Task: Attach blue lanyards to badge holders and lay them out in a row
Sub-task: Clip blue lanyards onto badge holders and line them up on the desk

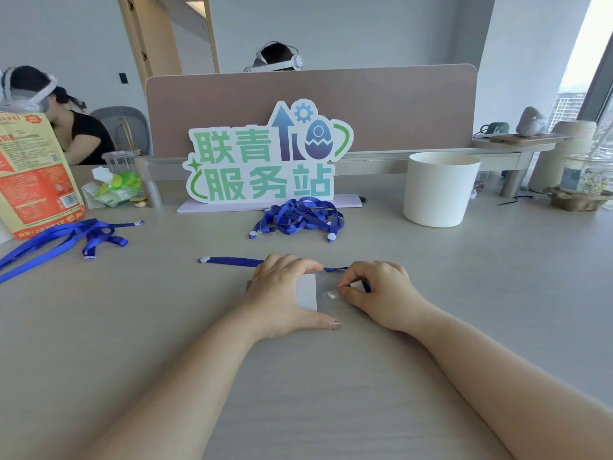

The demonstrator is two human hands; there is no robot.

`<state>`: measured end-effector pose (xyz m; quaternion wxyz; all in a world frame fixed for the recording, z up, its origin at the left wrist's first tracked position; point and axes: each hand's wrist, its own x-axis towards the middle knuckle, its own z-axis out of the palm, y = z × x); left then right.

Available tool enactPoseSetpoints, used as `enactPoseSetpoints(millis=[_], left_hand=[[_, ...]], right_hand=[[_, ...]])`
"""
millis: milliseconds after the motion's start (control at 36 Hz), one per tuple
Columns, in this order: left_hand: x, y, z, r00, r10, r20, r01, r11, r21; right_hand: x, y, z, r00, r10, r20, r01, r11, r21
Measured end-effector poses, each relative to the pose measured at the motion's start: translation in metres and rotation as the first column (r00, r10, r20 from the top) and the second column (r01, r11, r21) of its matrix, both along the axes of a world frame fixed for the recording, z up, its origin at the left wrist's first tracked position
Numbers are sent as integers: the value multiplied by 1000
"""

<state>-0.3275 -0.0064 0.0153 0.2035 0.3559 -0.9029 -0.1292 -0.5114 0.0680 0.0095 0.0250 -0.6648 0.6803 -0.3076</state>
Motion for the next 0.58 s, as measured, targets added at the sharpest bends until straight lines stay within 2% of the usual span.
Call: enactPoseSetpoints(millis=[167,278,361,472,583], left_hand=[[3,-5,-1,1000,-2,-23,2,1000,-17],[10,-12,-1,998,34,-47,-35,999,-26],[14,-14,-2,998,65,-1,-65,998,-13],[15,-15,-3,994,71,86,-69,997,-23],[16,-13,-4,987,96,129,-86,993,-83]], right_hand=[[-5,-4,-1,989,-97,-111,96,995,-14],[-16,-5,1,981,-179,-71,177,984,-26],[-17,-9,-3,985,-160,-61,157,986,-51],[-11,-20,-8,989,-59,-133,68,996,64],[-9,-21,-7,985,-126,-116,143,978,149]])
